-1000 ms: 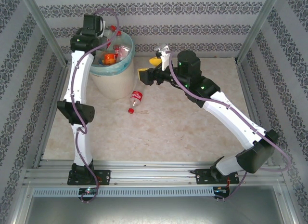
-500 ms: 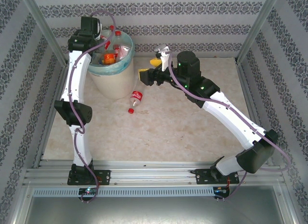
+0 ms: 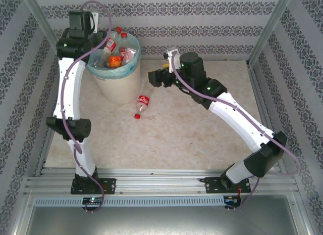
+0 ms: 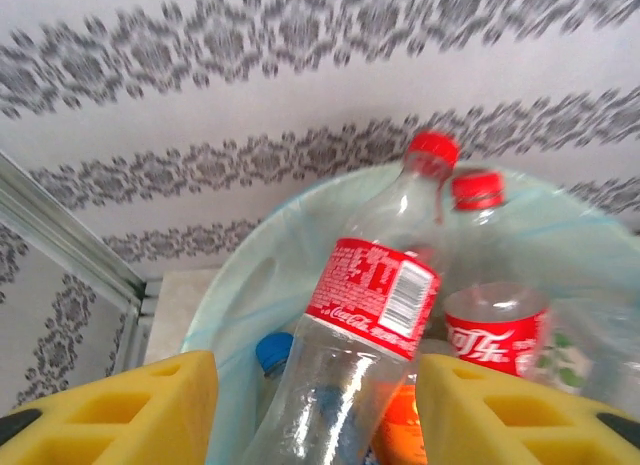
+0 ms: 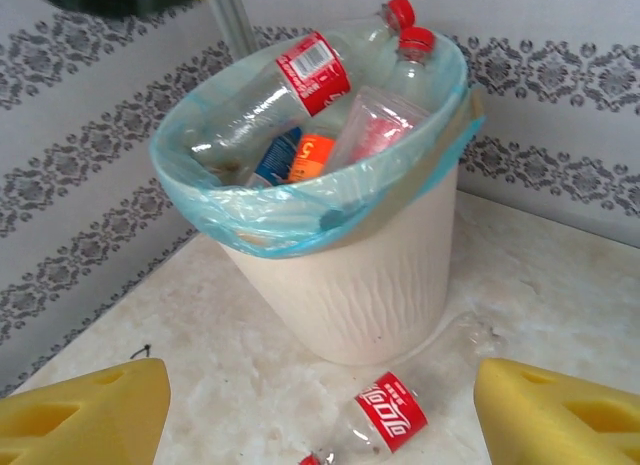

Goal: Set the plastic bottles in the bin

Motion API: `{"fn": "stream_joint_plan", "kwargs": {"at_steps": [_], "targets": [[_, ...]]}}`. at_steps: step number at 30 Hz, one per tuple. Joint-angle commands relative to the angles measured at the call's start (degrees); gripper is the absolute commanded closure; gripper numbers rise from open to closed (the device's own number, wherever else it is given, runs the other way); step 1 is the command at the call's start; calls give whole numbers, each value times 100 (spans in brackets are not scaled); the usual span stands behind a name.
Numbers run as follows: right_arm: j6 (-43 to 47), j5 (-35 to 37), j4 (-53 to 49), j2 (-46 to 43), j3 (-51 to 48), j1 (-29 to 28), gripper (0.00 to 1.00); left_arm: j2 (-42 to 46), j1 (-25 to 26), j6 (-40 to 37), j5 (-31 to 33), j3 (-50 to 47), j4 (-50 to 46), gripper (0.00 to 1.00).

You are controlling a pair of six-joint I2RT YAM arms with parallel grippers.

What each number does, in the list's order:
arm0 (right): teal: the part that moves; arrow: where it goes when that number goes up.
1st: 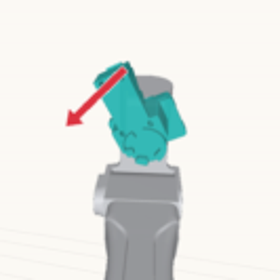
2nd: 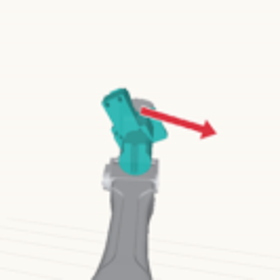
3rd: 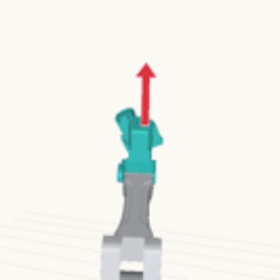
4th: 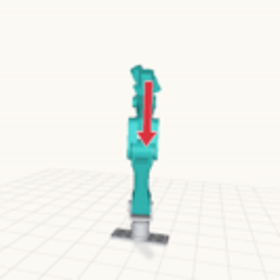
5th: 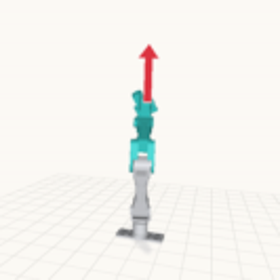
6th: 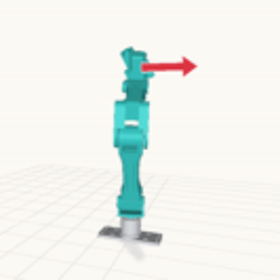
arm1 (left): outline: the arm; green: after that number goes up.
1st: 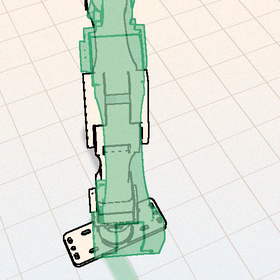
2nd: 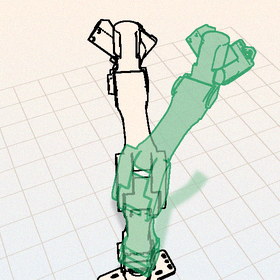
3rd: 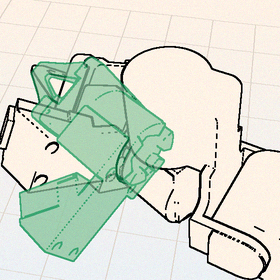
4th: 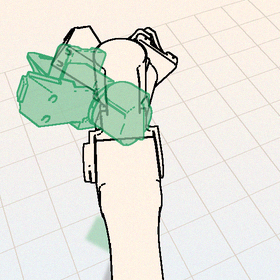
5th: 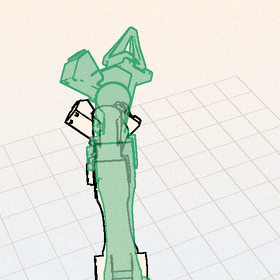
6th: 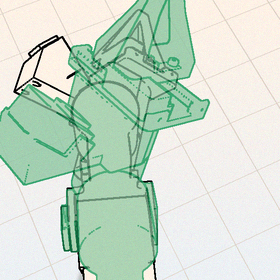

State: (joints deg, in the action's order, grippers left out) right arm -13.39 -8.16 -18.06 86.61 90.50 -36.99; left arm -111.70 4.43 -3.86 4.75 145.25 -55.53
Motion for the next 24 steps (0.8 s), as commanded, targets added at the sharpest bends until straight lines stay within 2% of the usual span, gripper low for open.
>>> {"fn": "stream_joint_plan", "kwargs": {"at_steps": [1,7,12,17,24], "targets": [[-114,404,-435,103,360,36,20,752,492,-150,89,-643,593,44],[-397,432,-887,114,286,545,21,1872,2009,-326,177,-2852,1334,39],[-621,381,-890,-185,-505,1150,21,2019,2932,194,25,-4166,1548,36],[-925,213,-637,-485,-1453,1460,22,1902,2985,987,-448,-5389,2198,29],[-1296,-298,-550,-440,-1950,1409,22,1002,2909,1086,72,-5931,2499,26]]}}
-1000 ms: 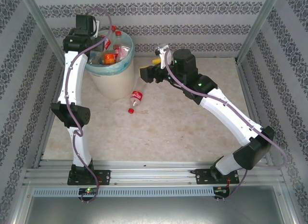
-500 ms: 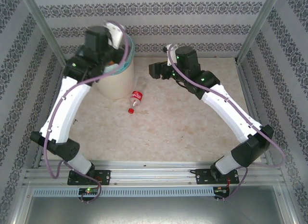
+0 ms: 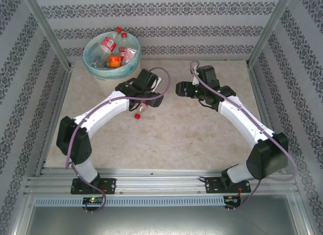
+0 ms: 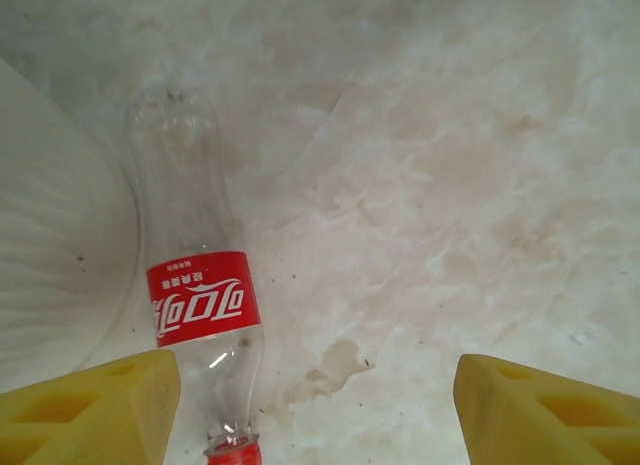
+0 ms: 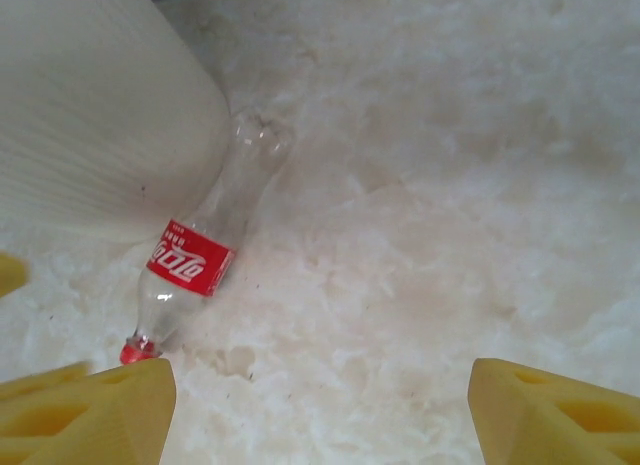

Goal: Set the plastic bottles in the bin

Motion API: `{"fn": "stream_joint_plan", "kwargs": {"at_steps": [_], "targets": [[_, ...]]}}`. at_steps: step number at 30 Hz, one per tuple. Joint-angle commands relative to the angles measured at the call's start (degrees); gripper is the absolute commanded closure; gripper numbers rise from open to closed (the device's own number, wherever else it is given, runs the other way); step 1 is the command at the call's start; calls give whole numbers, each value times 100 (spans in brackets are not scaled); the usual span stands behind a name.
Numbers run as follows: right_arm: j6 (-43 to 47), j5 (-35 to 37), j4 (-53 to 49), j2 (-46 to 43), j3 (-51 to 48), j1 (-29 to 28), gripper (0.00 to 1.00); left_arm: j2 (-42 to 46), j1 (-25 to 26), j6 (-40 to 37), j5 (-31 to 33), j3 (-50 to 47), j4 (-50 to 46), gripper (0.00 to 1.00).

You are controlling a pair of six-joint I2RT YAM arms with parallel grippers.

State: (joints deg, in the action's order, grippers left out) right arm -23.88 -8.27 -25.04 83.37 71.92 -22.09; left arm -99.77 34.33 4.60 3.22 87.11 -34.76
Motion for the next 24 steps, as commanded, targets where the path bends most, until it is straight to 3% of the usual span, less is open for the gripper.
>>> {"fn": "stream_joint_plan", "kwargs": {"at_steps": [1,11,24], "targets": [[-246,-307,156,-122,-127,-103,22,-275,-128,283,247,-205,557,26],[-143,-144,199,-500,-397,-120,21,-994,-666,515,411,-299,808,24],[-167,-155,210,-594,-469,-114,21,-1507,-791,682,56,-468,901,25]]}}
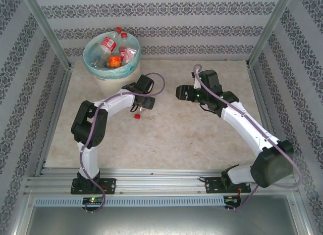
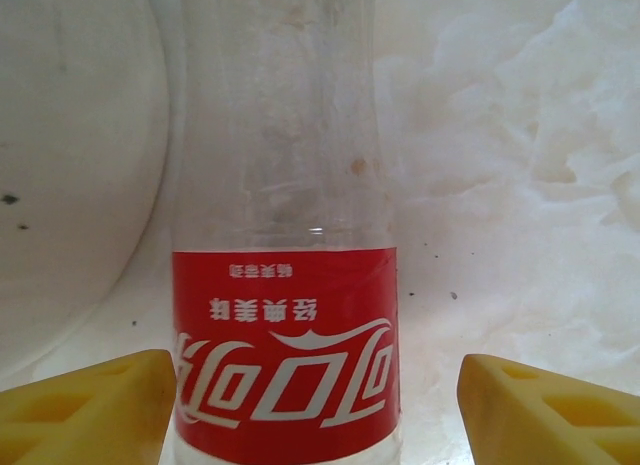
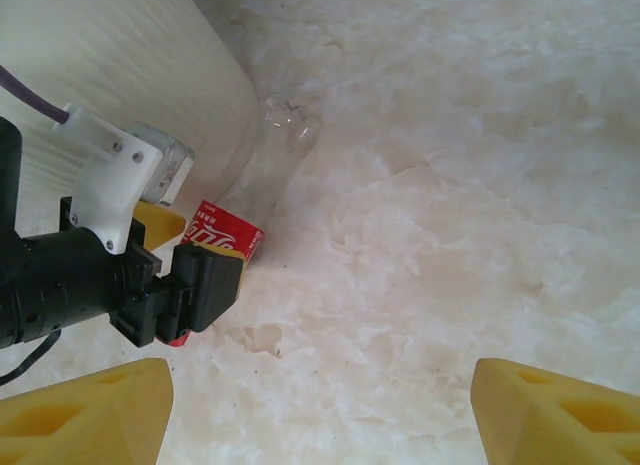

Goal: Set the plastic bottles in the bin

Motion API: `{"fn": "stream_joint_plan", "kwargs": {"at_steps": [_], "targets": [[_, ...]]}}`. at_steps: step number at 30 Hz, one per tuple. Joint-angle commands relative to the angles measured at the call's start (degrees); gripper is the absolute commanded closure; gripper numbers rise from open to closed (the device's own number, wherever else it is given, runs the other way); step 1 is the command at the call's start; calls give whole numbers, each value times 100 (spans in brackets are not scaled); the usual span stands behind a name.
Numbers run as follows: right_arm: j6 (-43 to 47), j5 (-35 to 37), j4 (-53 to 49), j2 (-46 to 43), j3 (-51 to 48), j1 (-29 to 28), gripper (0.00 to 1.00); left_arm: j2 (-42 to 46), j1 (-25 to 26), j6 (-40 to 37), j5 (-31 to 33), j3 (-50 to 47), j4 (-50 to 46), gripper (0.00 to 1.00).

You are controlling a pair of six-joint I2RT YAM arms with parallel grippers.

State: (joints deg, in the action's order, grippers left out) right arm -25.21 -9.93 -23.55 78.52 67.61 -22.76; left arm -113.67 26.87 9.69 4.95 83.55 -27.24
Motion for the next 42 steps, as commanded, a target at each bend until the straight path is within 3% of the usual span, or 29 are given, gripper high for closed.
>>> {"fn": "stream_joint_plan", "kwargs": {"at_steps": [1,9,15,21,32,42], "targets": [[-40,2,61,-113,-37,-44,21,-138,-43,182,-104,-164,181,26],[-53,2,85,-149,-28,-73,21,-146,-47,77,-73,-409,321,31],[-61,-26,71,-135,32,-88,21,-140,-46,41,-209,-410,317,42],[-17,98,10,-335,103,-114,21,380,-22,20,-528,-515,231,47],[570,223,423,-1069,-225,-227,21,2244,217,-328,-2095,-1372,736,49],[509,-490,2223,-1736,-895,-456,15,3131,275,371,-3353,-1594,1892,50]]}}
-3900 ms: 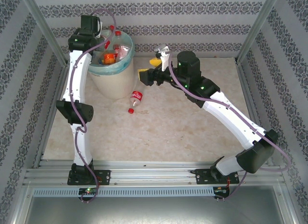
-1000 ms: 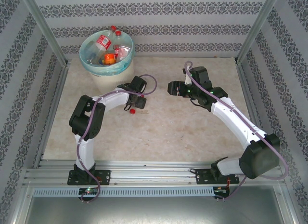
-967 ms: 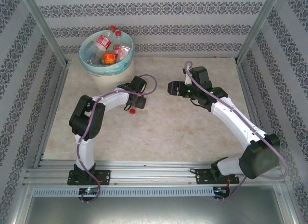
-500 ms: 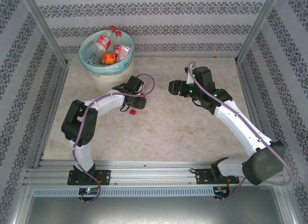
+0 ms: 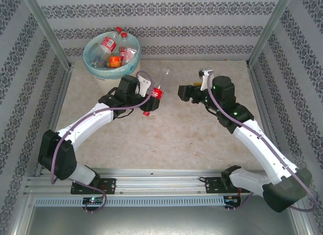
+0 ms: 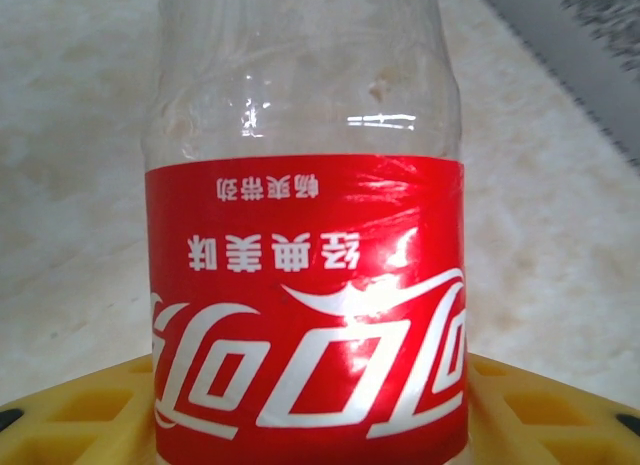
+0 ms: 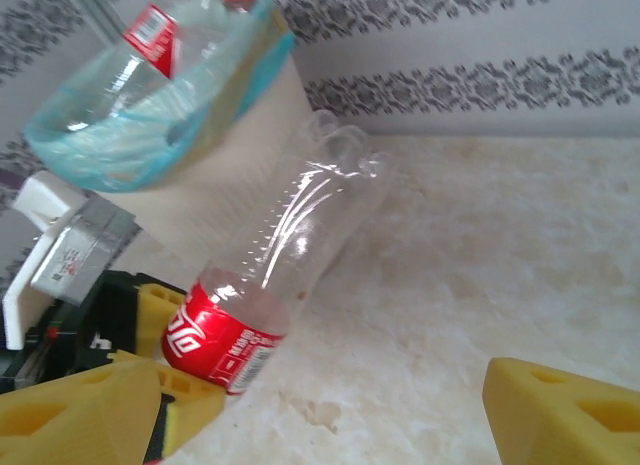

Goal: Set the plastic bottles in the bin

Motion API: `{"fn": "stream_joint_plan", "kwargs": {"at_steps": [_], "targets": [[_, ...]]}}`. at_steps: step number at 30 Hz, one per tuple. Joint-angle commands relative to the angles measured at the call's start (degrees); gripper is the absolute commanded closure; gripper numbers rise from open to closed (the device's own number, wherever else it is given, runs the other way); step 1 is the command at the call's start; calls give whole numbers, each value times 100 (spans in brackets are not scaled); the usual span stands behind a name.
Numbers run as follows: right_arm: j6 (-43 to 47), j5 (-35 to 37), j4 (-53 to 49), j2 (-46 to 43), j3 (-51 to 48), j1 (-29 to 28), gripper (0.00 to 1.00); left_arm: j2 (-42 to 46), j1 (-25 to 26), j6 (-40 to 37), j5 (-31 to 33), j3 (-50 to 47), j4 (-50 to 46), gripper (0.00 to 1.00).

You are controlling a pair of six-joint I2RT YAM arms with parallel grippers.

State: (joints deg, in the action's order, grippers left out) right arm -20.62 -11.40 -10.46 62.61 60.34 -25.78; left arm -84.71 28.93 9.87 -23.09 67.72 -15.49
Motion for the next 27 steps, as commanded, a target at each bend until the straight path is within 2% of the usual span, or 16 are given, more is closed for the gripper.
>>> {"fn": "stream_joint_plan", "kwargs": {"at_steps": [1,6,12,16,21,27], "targets": [[66,-366,1039,-165,-182,-216,15,272,69,425,-601,-5,817,50],[226,-198,1403,-257,-37,-503,15,610,69,487,-508,362,833,51],[315,28,1641,-296,181,-639,15,718,53,-80,330,1551,-299,51],[470,70,1691,-189,342,-709,15,621,-122,-782,958,2294,-891,51],[425,24,1743,-86,402,-761,15,305,-832,-1343,1168,2928,-1226,51],[392,33,1724,-196,284,-993,16,-107,-1964,-1128,574,3102,-712,53]]}}
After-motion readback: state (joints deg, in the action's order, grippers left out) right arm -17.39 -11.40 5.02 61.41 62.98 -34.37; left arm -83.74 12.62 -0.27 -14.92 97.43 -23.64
